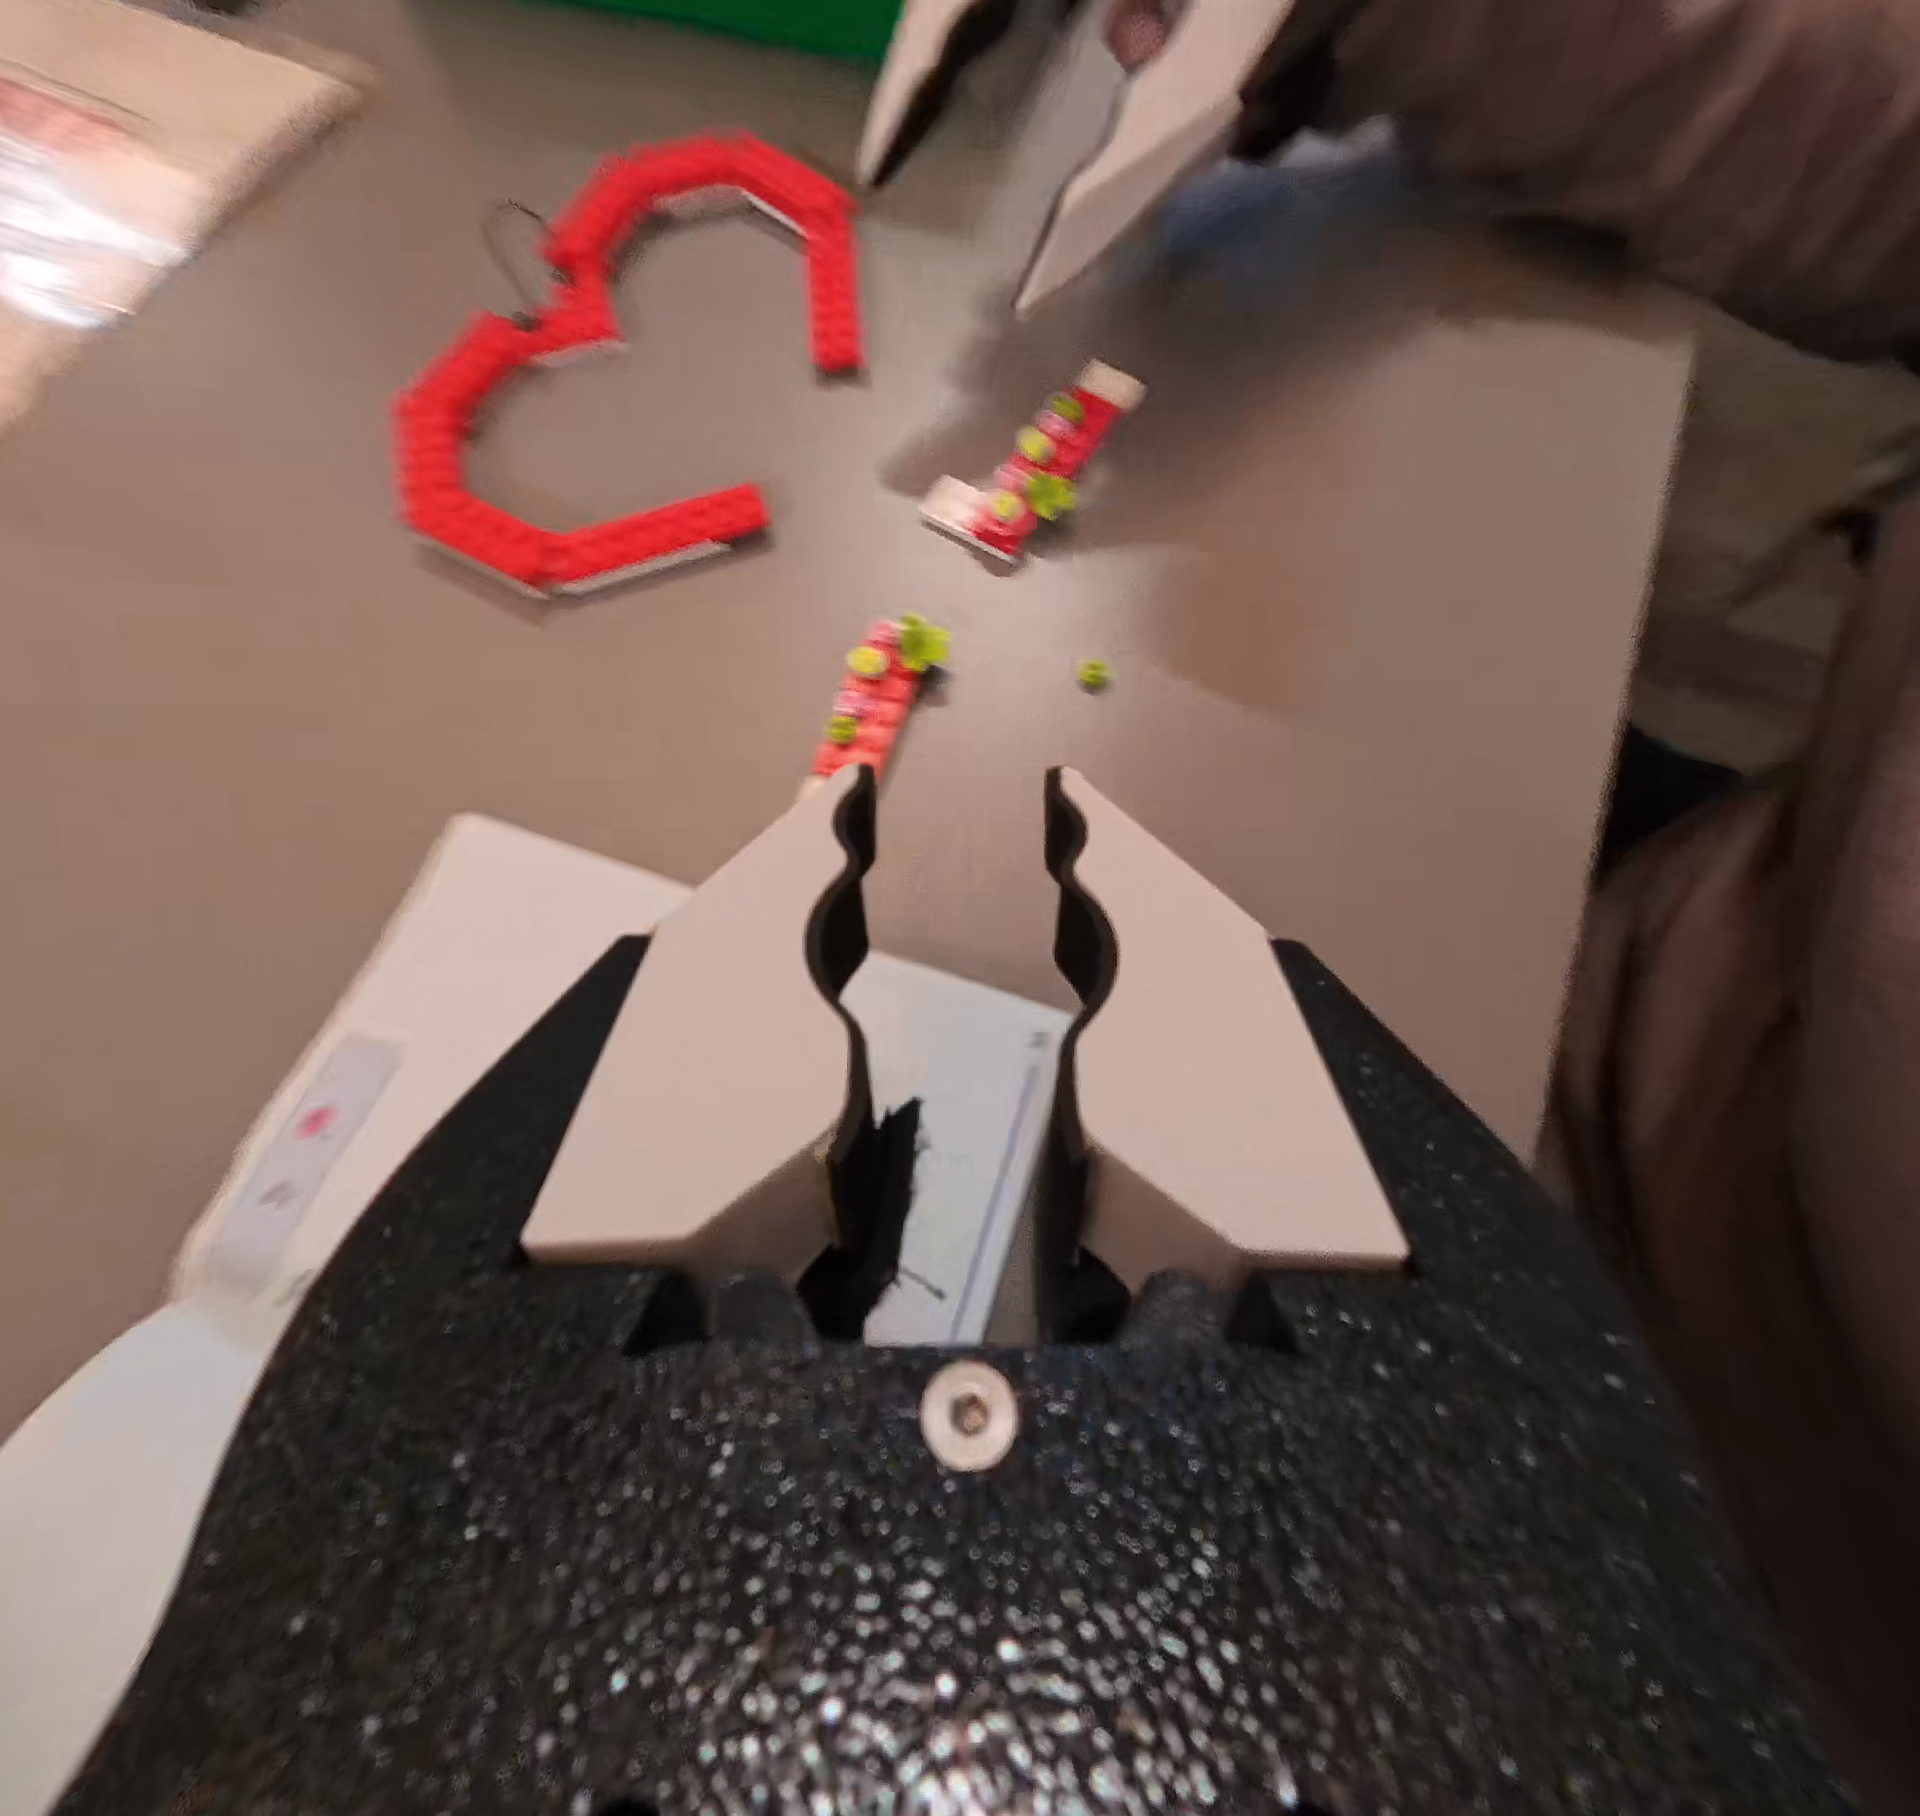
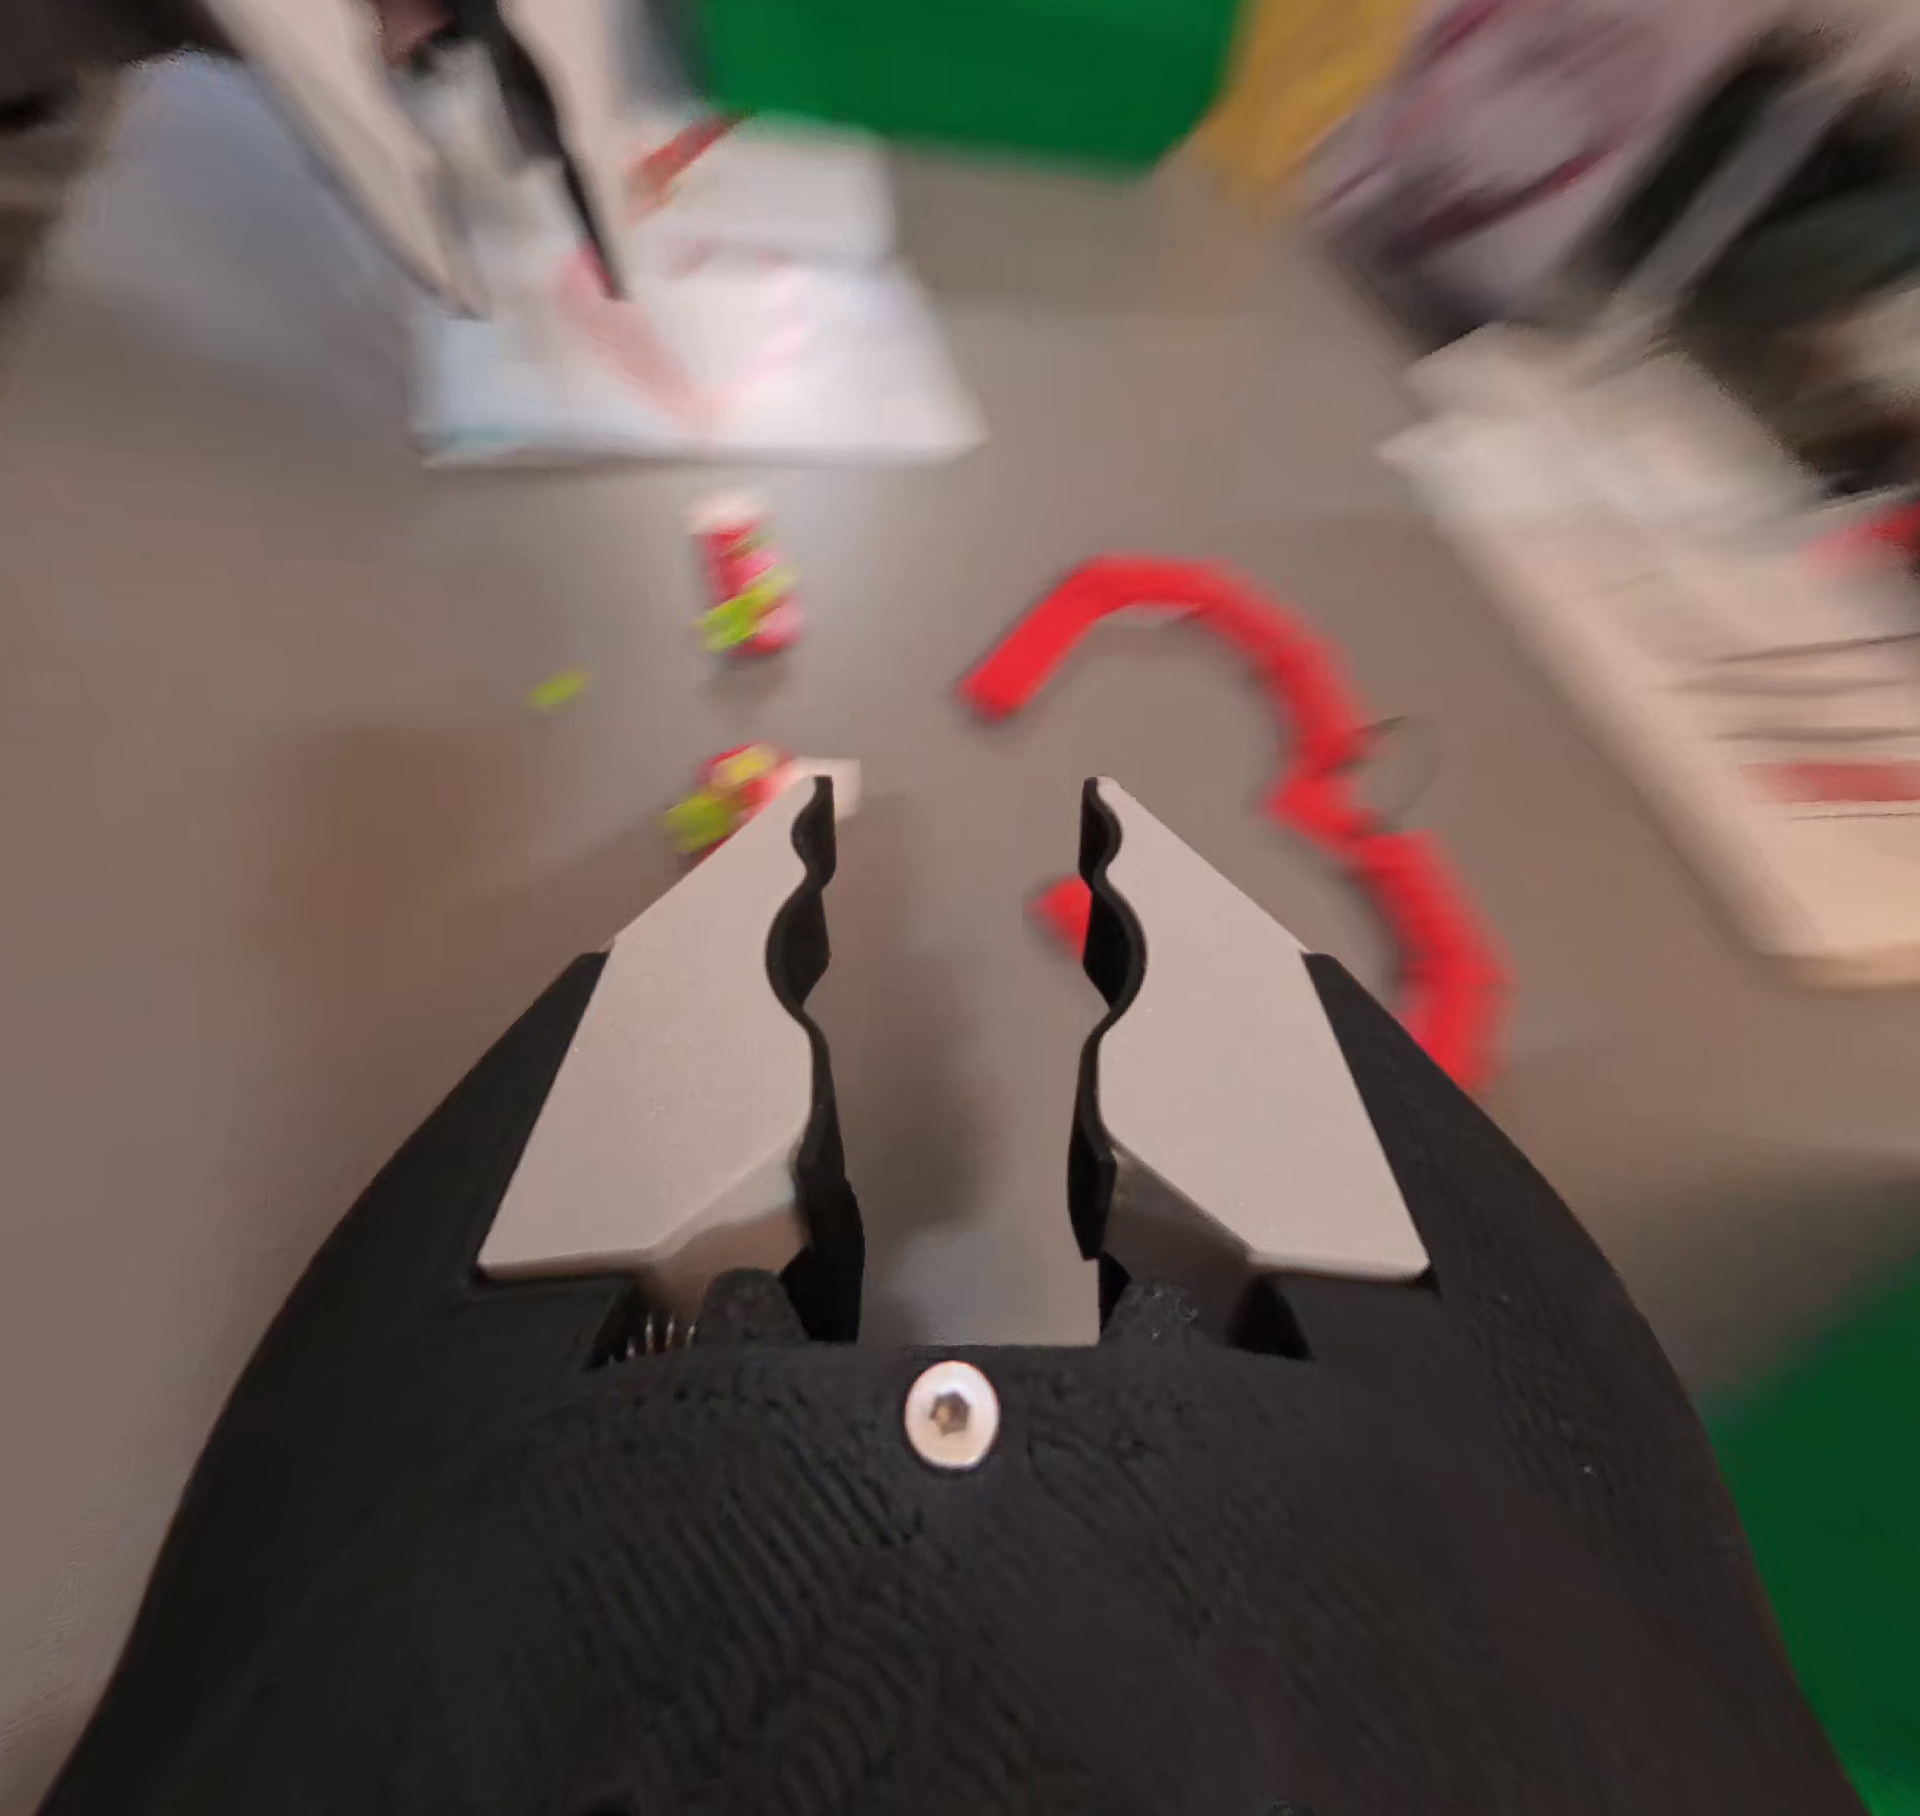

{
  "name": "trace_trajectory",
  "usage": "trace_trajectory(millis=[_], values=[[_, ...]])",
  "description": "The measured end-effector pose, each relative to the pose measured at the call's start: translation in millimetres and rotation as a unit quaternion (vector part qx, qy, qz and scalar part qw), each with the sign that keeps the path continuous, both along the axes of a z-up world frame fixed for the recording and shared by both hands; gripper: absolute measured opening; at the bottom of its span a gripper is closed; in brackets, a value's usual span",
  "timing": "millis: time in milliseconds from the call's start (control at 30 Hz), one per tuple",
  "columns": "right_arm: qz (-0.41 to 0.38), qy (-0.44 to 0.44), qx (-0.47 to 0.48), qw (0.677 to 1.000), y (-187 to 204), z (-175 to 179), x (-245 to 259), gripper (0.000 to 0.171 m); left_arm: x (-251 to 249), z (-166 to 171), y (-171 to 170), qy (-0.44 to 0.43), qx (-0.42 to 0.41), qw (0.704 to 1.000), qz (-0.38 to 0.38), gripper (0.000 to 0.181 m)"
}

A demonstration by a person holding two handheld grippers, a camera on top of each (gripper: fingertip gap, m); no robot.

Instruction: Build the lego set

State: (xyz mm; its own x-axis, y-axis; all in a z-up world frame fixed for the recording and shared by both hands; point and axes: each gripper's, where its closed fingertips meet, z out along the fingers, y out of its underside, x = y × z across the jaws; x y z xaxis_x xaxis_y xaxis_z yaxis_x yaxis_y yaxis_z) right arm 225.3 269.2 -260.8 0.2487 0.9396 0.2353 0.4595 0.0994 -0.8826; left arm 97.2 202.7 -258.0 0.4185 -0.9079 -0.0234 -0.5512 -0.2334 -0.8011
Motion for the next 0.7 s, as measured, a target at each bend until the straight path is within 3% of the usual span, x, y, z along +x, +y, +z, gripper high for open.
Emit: trace_trajectory(millis=[33, 167, 300, 367, 700], values=[[-0.032, 0.026, 0.047, 0.998, 11.0, 13.4, 4.7, 0.044, -11.1, 10.8, 7.9, -0.019, 0.035, 0.999, 0.029, 0.033], [-0.132, 0.117, 0.205, 0.963, 29.7, 59.2, 24.3, 0.021, -68.2, 59.3, 32.4, -0.100, 0.198, 0.962, 0.156, 0.037], [-0.168, 0.148, 0.235, 0.946, 33.5, 65.4, 24.0, 0.004, -137.0, 94.0, 36.7, -0.123, 0.362, 0.879, 0.283, 0.041], [-0.174, 0.145, 0.239, 0.944, 36.2, 60.8, 20.4, 0.000, -158.0, 104.5, 31.6, -0.138, 0.414, 0.844, 0.311, 0.039], [-0.256, 0.117, 0.269, 0.921, 53.2, 59.0, 36.1, 0.000, -168.0, 92.8, 31.2, -0.178, 0.445, 0.826, 0.298, 0.036]])
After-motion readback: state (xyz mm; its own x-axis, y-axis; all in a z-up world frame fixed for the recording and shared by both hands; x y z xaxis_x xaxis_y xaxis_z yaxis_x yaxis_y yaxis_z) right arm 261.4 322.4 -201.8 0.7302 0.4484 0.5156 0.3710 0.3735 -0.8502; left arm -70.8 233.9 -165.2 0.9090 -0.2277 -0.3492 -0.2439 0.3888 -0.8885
